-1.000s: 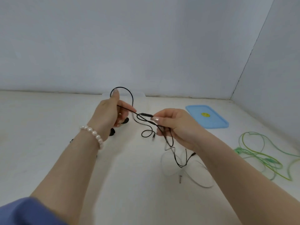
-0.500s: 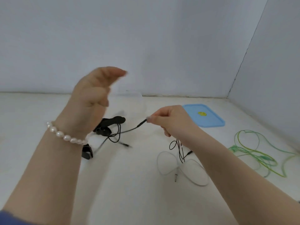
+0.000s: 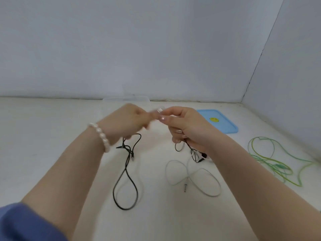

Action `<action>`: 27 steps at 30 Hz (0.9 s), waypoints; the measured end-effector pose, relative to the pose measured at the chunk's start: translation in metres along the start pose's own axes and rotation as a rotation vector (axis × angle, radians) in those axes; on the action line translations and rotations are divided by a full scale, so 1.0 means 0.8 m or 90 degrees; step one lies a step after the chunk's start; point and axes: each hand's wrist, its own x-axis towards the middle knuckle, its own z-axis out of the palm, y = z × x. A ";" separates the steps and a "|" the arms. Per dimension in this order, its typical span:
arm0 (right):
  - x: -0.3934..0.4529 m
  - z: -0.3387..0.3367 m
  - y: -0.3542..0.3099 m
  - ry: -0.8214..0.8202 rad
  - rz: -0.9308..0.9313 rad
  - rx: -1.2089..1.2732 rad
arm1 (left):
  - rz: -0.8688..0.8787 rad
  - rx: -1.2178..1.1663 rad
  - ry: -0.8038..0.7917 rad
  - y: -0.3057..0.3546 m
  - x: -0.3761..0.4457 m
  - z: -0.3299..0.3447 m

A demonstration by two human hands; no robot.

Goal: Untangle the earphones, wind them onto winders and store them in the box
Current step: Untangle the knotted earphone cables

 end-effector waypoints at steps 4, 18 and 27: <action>0.002 -0.021 0.006 -0.034 0.031 0.037 | -0.054 -0.486 0.237 -0.026 0.008 -0.065; 0.006 -0.015 0.016 -0.035 0.001 -0.179 | 0.072 0.088 -0.074 -0.003 -0.001 0.052; 0.001 -0.044 0.012 -0.139 0.103 -0.269 | 0.003 0.010 -0.004 -0.019 0.005 0.014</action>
